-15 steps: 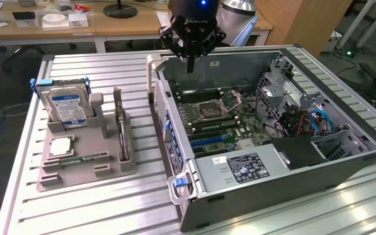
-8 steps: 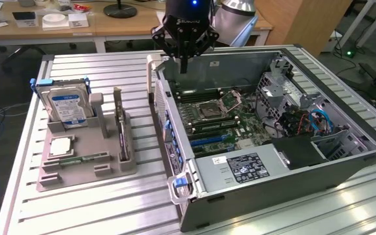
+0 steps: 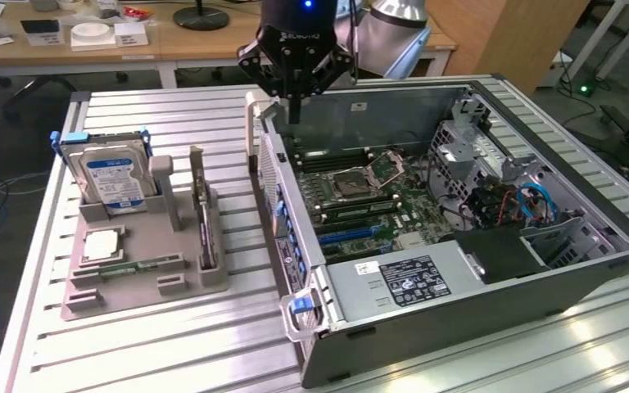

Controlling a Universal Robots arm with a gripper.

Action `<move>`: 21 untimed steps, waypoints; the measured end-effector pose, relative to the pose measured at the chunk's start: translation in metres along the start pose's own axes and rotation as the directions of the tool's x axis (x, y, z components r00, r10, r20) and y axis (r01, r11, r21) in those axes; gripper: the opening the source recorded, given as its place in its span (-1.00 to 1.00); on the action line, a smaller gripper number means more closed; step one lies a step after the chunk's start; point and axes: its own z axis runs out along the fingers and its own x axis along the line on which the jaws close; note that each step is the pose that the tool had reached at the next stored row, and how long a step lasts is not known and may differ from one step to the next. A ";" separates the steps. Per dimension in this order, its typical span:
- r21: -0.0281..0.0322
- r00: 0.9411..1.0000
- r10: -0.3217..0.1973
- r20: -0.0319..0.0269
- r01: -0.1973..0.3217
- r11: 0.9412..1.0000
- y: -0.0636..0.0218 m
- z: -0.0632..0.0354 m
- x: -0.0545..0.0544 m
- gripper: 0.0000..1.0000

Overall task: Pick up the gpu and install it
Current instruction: 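Reach for the gpu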

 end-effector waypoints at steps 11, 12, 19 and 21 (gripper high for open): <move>0.000 1.000 0.000 0.000 0.000 1.000 -0.0024 -0.0005 0.024 -0.79; 0.000 1.000 0.000 0.000 0.000 1.000 -0.0026 -0.0006 0.025 -0.79; 0.000 1.000 0.000 0.000 0.000 1.000 -0.0041 -0.0008 0.038 -0.79; 0.000 1.000 0.000 0.000 0.000 1.000 -0.0044 -0.0009 0.042 -0.79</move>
